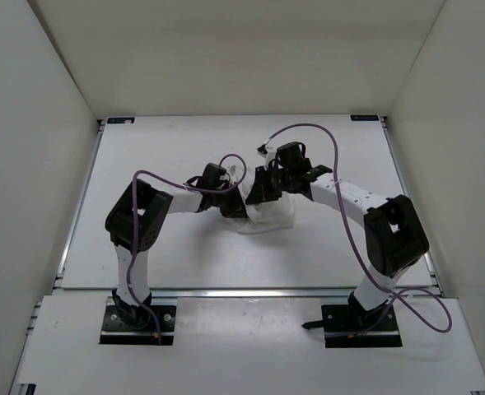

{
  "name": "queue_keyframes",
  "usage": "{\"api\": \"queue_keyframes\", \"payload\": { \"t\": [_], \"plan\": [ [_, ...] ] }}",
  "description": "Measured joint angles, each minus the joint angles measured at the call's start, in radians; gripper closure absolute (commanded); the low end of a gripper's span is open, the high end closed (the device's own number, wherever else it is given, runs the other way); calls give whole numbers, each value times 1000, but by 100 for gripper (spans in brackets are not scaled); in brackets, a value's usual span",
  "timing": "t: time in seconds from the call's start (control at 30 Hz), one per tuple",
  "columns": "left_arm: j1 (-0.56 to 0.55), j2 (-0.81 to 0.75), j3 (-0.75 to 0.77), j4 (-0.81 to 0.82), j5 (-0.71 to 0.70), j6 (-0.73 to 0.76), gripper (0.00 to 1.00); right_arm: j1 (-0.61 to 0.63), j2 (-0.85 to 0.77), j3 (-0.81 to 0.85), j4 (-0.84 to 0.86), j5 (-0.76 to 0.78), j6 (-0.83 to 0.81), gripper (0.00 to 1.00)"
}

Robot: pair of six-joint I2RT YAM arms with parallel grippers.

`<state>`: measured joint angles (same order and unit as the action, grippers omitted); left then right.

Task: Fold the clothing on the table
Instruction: Fold the skirt

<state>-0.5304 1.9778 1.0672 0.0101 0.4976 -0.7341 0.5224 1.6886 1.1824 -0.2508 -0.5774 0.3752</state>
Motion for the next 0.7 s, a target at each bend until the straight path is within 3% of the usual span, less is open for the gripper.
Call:
{"api": "queue_keyframes", "payload": {
  "t": [0.17,0.23,0.37,0.43,0.53,0.7],
  "plan": [
    [12,-1,-41,64,39,-29,100,8,61,-2,20,-16,10,100],
    [20,-3,-58,86,57,-40,100,19,85,-3,21,-24,14,95],
    [29,-3,-72,105,73,-50,100,42,117,2,6,-37,23,52],
    [32,-4,-72,105,77,-51,99,53,123,18,-30,-28,18,36],
    [39,-13,-79,98,80,-51,88,55,108,42,-67,-12,12,29],
    [86,-77,-130,75,85,-43,63,1,-60,23,-82,11,28,31]
  ]
}}
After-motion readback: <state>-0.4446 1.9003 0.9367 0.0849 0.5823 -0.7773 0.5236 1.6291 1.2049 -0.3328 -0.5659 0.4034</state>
